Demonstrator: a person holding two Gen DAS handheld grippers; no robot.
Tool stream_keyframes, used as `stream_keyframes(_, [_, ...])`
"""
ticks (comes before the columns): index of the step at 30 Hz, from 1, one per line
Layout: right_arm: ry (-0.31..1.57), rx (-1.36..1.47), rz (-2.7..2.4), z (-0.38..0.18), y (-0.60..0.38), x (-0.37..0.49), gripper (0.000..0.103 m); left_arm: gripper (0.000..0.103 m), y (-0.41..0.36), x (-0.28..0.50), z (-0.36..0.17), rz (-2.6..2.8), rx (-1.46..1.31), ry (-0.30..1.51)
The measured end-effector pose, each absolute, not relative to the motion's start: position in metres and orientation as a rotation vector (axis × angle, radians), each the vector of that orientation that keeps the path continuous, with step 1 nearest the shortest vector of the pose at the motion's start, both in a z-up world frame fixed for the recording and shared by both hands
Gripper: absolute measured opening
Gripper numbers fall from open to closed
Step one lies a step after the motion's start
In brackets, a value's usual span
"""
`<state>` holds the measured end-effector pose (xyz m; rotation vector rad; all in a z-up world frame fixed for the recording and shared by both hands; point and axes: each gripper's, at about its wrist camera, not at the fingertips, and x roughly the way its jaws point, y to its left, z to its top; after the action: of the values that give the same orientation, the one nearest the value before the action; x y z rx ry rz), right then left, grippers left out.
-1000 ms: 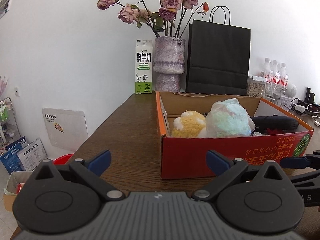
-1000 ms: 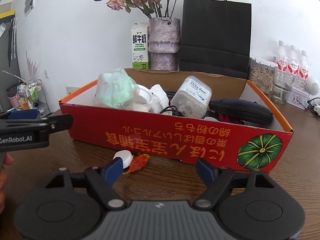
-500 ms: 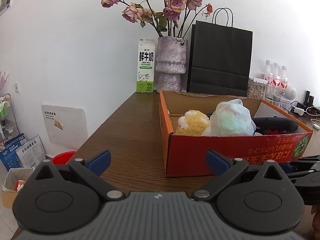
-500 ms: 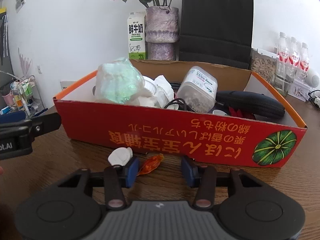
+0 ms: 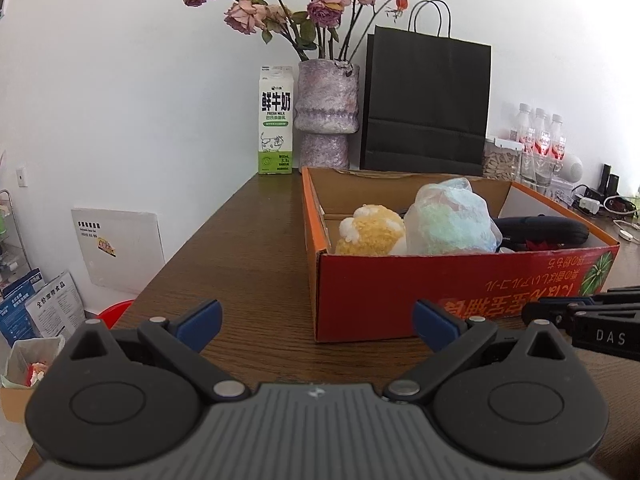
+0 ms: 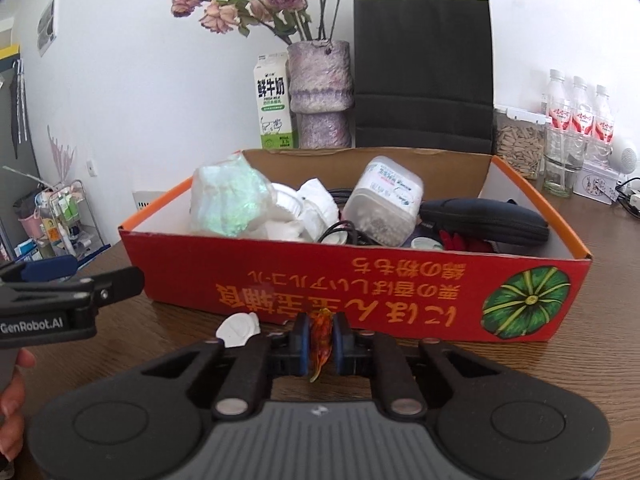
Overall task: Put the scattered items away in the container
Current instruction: 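Grasp the orange wrapper with the right tool while the left tool grasps the small white cap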
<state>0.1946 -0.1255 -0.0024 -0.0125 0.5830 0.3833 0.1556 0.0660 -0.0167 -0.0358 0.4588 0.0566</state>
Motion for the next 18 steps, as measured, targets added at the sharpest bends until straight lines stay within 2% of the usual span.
stream_keyframes(18, [0.527,0.015,0.341,0.002,-0.184,0.186,0.011,0.103,-0.002,0.184,-0.034,0.016,-0.042,0.642])
